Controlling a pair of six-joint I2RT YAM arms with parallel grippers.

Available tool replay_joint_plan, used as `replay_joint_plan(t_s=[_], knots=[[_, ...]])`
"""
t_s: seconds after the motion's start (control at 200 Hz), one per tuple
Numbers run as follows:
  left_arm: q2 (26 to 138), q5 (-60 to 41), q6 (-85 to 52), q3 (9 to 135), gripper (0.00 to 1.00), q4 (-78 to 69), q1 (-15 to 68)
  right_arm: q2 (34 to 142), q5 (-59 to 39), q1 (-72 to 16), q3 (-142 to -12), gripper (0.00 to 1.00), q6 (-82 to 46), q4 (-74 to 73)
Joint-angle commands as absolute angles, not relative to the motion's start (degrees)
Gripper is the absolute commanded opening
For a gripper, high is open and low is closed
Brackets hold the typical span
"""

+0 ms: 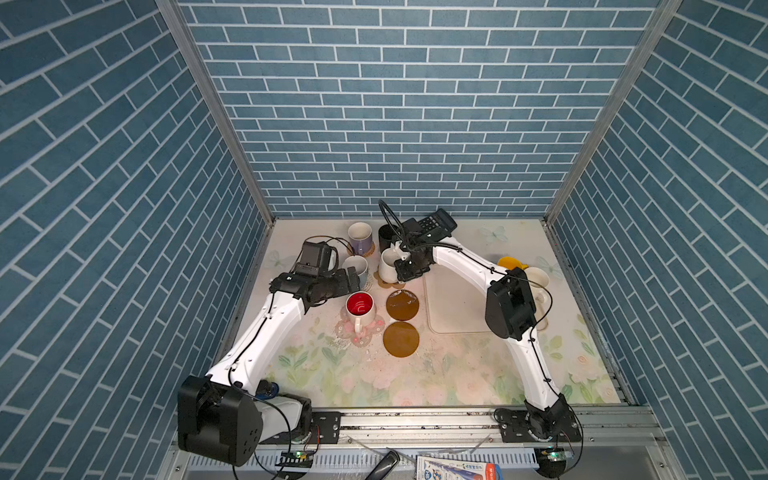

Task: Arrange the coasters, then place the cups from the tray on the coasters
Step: 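Lower the speckled mug onto the cork coaster beside the paw coaster, then open the right gripper and move it back over the tray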

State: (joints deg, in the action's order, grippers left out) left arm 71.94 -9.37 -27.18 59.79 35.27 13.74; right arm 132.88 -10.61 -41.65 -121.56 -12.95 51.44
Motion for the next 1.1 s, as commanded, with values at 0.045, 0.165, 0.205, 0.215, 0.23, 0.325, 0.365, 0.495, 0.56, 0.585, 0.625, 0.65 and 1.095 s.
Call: replay_joint_plan(t_s=[0.045,0.165,0.205,0.215,0.23,0.325,0.365,0.495,0.56,0.585,0.625,0.65,1.095], knots=[[71.9,-10.04,-26.62,60.56,0.99,35.17,13.27,133.41,-9.55,-41.84,-127.53,0.0,-10.29,52.02],[71.89,-10.24,-26.63,60.39,0.99,35.15,13.27,134.04,-9.18,-42.01,-128.49,0.0,-10.37,52.99],[71.79,-10.24,-26.63,60.34,0.99,35.09,13.27,134.03,-9.05,-42.01,-128.5,0.0,-10.37,53.17],[71.8,-10.23,-26.63,60.3,0.99,35.14,13.27,134.03,-9.05,-42.01,-128.43,0.0,-10.37,53.22],[71.81,-10.2,-26.67,60.29,0.99,35.06,13.27,134.03,-9.01,-41.99,-128.37,0.0,-10.37,53.26],[71.64,-10.32,-26.72,60.21,0.99,35.03,13.27,133.95,-8.42,-42.19,-128.33,0.0,-10.29,53.53],[71.61,-10.35,-26.72,60.19,0.99,35.03,13.27,133.97,-8.22,-42.32,-128.32,0.01,-10.28,53.61],[71.48,-10.23,-26.72,60.12,0.99,35.01,13.27,133.99,-8.04,-42.44,-128.32,0.16,-10.13,53.61],[71.43,-10.24,-26.72,60.12,0.99,35.11,13.27,134.03,-8.0,-42.54,-128.36,0.22,-10.13,53.61],[71.4,-10.26,-26.72,60.12,0.99,35.13,13.27,134.04,-7.98,-42.54,-128.32,0.25,-10.11,53.61],[71.25,-10.19,-26.72,60.12,0.99,35.22,13.27,134.04,-8.0,-42.63,-128.32,0.29,-10.15,53.61],[71.15,-10.2,-26.72,60.04,0.99,35.16,13.27,134.08,-7.99,-42.64,-128.32,0.32,-10.04,53.65],[68.92,-9.77,-27.1,61.65,0.99,36.26,13.61,127.18,-6.62,-42.99,-123.03,0.57,-10.28,52.25]])
